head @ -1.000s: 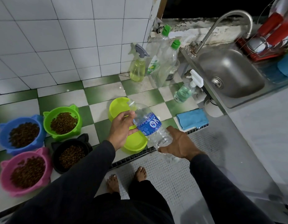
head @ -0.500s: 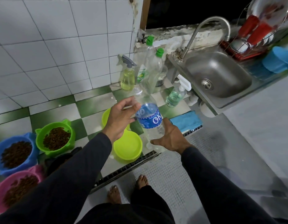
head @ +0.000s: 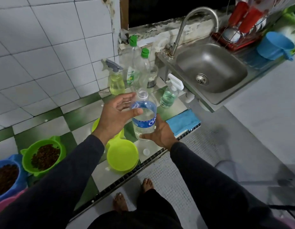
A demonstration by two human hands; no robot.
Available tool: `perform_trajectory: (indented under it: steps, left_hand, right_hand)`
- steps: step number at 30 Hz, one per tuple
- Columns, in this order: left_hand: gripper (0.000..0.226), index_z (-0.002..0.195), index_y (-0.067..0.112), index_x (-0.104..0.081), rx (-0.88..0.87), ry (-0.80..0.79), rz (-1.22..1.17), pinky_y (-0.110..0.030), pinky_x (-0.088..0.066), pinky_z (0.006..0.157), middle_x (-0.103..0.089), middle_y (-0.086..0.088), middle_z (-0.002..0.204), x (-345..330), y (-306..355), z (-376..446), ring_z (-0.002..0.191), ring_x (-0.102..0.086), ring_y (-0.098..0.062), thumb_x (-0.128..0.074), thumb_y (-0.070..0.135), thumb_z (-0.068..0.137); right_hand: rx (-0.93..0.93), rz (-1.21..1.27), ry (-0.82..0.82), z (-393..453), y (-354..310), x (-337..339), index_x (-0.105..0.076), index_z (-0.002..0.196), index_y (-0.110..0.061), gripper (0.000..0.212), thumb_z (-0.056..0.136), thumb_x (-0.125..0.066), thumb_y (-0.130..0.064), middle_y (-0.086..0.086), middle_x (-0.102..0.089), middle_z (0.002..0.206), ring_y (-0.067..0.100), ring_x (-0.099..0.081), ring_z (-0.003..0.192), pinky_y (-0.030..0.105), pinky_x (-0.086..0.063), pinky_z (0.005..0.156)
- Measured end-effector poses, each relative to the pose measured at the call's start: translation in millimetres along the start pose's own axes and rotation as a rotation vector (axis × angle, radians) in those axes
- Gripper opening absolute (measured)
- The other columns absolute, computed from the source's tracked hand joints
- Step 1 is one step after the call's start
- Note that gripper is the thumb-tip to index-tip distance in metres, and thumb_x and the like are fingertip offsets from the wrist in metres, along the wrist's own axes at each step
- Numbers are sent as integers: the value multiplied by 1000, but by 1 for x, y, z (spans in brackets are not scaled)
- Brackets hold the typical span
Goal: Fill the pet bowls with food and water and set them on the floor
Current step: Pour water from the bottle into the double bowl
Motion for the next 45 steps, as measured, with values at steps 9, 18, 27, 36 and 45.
perform_trajectory:
  steps: [9,18,27,36,45]
  left_hand:
    - [68,118,41,-72,-24,-95,97,-24,-57,94,-74,14,124,-4,-5,10,116,-69,-9,-97,49,56]
    - [68,119,44,-72,10,-120,123,-39,-62,92,-73,11,126,-3,-24,12,119,-68,-11,-98,52,56]
    - [68,119,45,-69,-7,-137,161,-40,-59,97,-71,14,127,-4,-23,14,119,-67,-9,-95,55,58]
    - [73,134,26,-63,-17,-168,113,-28,-56,99,-68,6,134,-4,-34,10,125,-64,-18,-93,42,69]
    - [70,135,23,-62,-12,-179,106,-23,-55,94,-68,4,134,-6,-35,9,123,-65,-17,-92,30,71]
  right_hand:
    - [-206,403,-73,15,19,-20,-54,137,-11,83,63,-90,-5,15,-64,132,36,-62,122,61,-51,100]
    - [-303,794,-84,8,17,-29,-43,144,-4,62,86,-65,0,26,-48,146,45,-56,126,72,-48,93]
    - [-277,509,-68,10,17,-27,-48,140,-10,134,28,-95,-65,18,-59,138,39,-59,125,55,-51,101]
    - [-289,-439,-143,-18,82,-38,-66,119,-14,45,82,-82,-34,9,-59,119,19,-59,95,22,-41,78]
    - [-156,-579,-233,-36,96,-62,-61,134,-22,51,85,-75,-27,11,-49,126,30,-59,107,29,-46,93]
Point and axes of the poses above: each hand's wrist, its own z-axis towards the middle knuckle, its own x-axis out of the back of the hand, y = z × x, the point moved 5 cm from there along z, towards the middle knuckle
